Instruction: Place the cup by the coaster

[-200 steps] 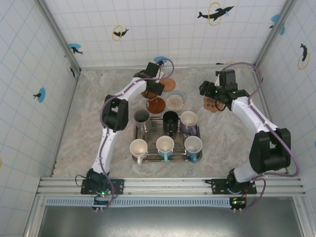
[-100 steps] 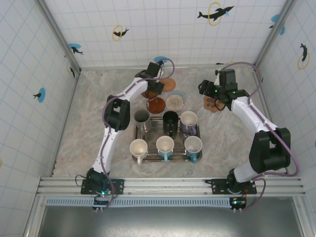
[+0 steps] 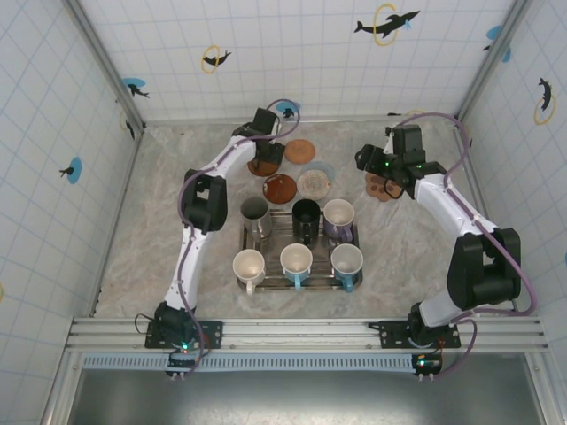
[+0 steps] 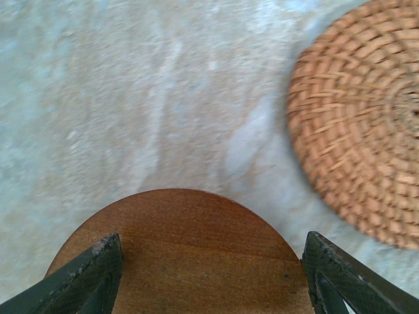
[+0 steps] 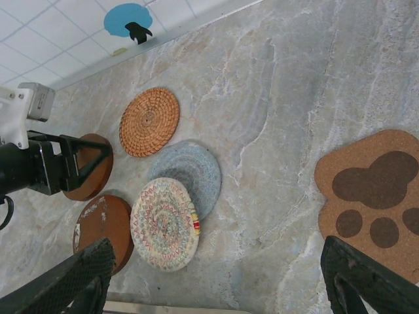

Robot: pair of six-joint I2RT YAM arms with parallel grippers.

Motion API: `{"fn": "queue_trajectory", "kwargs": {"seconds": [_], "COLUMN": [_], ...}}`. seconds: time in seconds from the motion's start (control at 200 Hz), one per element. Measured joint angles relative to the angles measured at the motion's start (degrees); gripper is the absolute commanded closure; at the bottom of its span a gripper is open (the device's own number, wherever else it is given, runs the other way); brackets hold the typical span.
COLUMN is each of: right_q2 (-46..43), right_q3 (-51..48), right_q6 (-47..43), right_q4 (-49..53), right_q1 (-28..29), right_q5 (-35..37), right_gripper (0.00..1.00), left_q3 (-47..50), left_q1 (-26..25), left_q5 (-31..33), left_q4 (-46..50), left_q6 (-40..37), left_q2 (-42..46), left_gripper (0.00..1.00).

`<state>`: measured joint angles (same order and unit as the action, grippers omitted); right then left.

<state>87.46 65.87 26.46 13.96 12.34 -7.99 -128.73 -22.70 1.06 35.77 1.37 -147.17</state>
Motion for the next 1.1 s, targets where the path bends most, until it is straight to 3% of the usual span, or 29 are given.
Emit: {"fn": "queue_trajectory", "kwargs": {"seconds": [0.446,0.826,1.096], "right_q2": [0.0,0.0,1.2], "right_q3": [0.0,0.0,0.0], "right_q6": [0.1,0.5,0.6], "right_q4": [0.0,0.0,0.1], "right_q1": [0.2,1.8,3.4], "right_q5": [0.0,0.0,0.2], "right_gripper": [0.16,0.16,0.16], "left_q3": [12.3,29.7,31.7], "left_q1": [1.4,7.1,7.9], "left_q5": [3.2,4.6,5.3], "left_q4": [-0.7,-3.4,-3.7], "left_q6": [3.1,5.0,5.2], "left_q2": [7.4,18.1,19.3], "left_gripper": [0.28,0.28,0.27]}}
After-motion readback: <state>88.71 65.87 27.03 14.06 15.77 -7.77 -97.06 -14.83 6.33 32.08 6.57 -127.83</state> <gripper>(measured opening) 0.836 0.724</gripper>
